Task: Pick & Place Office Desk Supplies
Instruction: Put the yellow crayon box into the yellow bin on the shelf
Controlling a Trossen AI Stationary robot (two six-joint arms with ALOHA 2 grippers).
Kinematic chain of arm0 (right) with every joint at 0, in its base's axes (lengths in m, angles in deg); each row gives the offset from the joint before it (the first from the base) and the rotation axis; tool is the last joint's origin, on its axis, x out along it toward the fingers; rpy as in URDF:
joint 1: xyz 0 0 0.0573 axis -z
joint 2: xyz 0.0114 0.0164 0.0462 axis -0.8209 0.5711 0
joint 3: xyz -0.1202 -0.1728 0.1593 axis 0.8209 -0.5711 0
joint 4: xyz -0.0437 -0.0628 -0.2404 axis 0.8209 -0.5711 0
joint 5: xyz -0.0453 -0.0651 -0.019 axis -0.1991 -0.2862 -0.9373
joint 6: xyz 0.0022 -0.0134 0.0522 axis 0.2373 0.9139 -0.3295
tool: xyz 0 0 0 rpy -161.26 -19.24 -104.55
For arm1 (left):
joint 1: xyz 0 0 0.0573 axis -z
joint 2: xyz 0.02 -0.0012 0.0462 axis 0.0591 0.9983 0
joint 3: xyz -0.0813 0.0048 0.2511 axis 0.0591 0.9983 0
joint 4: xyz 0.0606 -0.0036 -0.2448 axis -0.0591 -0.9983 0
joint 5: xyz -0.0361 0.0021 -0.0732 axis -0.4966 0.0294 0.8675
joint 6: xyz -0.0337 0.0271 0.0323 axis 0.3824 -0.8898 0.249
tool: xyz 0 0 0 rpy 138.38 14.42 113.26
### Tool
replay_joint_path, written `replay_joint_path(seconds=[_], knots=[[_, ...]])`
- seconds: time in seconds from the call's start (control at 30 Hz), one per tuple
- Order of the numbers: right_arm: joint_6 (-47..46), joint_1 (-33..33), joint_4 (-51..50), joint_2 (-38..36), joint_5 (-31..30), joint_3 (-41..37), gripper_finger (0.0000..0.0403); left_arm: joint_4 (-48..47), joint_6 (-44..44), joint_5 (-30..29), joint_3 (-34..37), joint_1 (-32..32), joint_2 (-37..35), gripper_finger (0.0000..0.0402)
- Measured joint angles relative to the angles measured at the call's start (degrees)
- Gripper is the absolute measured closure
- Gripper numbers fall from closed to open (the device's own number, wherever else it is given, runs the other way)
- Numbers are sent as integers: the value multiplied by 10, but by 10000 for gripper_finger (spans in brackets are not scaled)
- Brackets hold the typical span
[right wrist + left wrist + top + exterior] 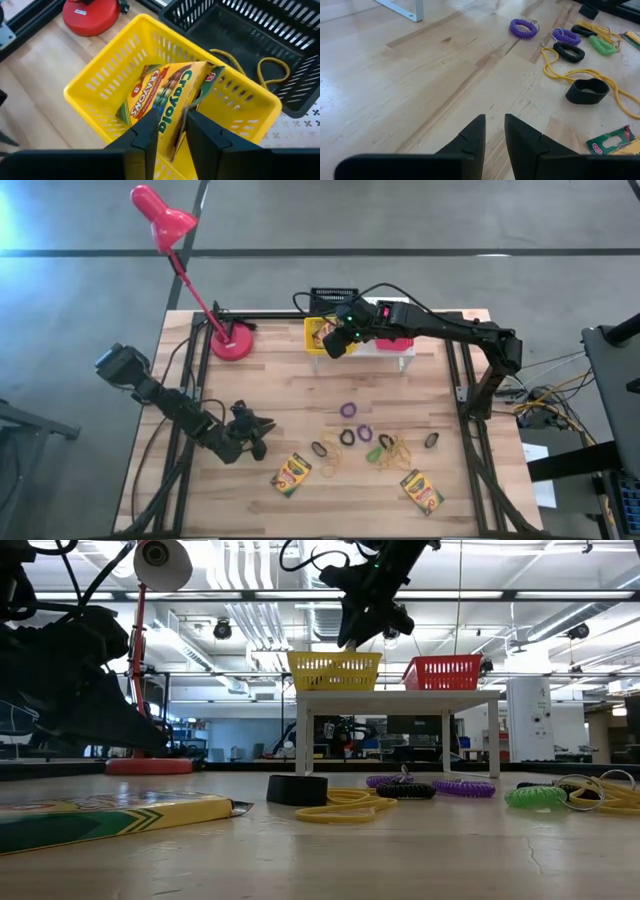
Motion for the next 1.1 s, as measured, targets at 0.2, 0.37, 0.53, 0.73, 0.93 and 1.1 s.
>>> replay_joint_path(seconds=[0.2, 0.37, 0.53, 0.73, 0.93, 1.1], knots=[[16, 1, -4, -2, 31, 0, 303, 0, 0, 0, 0, 0, 0, 324], [28, 3, 1, -5, 30, 0, 293, 0, 0, 0, 0, 0, 0, 324], [34, 2, 2, -17, 30, 0, 264, 0, 0, 0, 0, 0, 0, 324], [32, -1, -13, -34, 31, 0, 229, 0, 0, 0, 0, 0, 0, 324], [9, -3, -18, -27, 31, -10, 216, 0, 0, -1, 0, -2, 0, 324], [12, -2, -11, -7, 31, -16, 213, 0, 0, -4, 0, -2, 0, 324]])
